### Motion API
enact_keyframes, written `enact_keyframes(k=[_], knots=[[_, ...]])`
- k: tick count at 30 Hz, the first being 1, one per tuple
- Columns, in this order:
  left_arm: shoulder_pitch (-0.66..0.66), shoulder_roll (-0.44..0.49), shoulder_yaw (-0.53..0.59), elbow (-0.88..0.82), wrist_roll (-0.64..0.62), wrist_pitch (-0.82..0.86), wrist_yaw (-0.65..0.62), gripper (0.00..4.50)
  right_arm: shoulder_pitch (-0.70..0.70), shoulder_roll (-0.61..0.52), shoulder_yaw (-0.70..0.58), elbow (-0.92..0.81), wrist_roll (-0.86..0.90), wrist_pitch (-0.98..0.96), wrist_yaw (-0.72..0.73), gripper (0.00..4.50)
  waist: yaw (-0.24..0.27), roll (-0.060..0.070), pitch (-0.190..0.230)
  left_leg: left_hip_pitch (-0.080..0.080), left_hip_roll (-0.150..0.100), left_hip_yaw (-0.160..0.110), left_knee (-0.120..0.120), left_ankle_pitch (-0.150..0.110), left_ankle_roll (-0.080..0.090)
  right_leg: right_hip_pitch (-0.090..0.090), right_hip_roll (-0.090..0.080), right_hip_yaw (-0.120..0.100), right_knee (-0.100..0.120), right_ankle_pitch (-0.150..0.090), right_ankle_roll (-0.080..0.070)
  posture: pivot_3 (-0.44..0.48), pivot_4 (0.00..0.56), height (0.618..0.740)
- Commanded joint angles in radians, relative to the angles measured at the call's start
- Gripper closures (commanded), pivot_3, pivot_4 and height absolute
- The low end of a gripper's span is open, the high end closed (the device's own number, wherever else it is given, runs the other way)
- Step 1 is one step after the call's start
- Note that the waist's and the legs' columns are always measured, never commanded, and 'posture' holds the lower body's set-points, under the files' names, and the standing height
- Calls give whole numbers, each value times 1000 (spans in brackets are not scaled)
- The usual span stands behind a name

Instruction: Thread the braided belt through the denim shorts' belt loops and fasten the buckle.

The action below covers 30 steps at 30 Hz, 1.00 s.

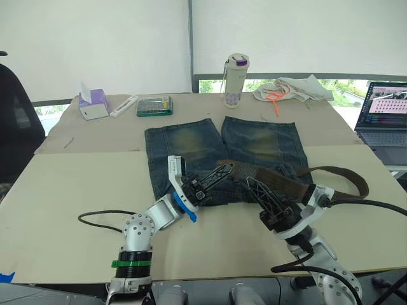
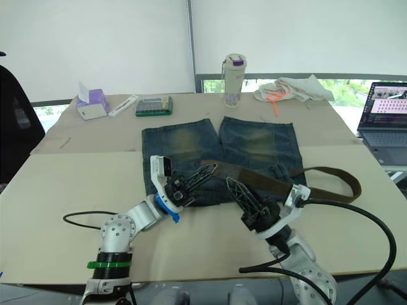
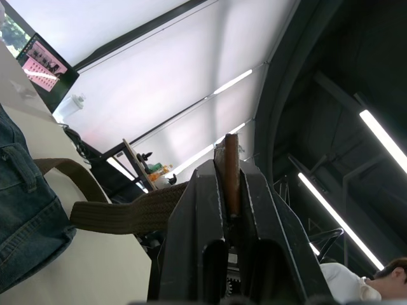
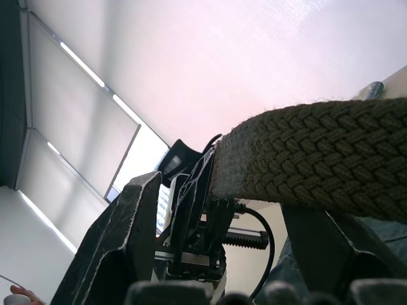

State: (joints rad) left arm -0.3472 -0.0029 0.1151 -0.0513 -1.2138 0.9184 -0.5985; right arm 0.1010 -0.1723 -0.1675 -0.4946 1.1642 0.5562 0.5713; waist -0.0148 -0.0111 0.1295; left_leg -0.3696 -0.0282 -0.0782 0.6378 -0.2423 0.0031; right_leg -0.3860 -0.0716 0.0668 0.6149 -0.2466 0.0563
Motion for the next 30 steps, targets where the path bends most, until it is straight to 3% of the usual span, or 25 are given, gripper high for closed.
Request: enact_keyframes(k=[1, 7, 17, 25, 30], knots=[[-8, -2, 0, -7, -1, -8, -5, 4500, -10, -7, 0, -35, 27, -15, 16, 1341, 0, 0, 0, 0, 0, 0, 0, 0, 0, 0, 0, 0, 0, 0, 0, 0, 150, 740], [-8, -3, 2, -4, 1, -12, -4, 4500, -17, -1, -7, -25, 41, -20, 6, 1341, 0, 0, 0, 0, 0, 0, 0, 0, 0, 0, 0, 0, 0, 0, 0, 0, 150, 740], [-10, 1, 1, 1, 4, -11, -4, 4500, -14, 13, -20, -21, 53, -34, -19, 4418, 0, 0, 0, 0, 0, 0, 0, 0, 0, 0, 0, 0, -1, 0, 0, 0, 150, 740], [-1, 0, 11, -1, -14, -10, -23, 4500, -14, 1, -40, -18, 46, -34, -49, 4418, 0, 0, 0, 0, 0, 0, 0, 0, 0, 0, 0, 0, -1, 0, 0, 0, 150, 740], [10, 42, -11, -41, 67, -48, -30, 2749, -78, -127, -169, 69, 176, 35, -166, 4500, 1, 0, 0, 0, -1, 0, -1, 0, 0, 0, -1, 0, -2, 0, 0, 0, 150, 740]])
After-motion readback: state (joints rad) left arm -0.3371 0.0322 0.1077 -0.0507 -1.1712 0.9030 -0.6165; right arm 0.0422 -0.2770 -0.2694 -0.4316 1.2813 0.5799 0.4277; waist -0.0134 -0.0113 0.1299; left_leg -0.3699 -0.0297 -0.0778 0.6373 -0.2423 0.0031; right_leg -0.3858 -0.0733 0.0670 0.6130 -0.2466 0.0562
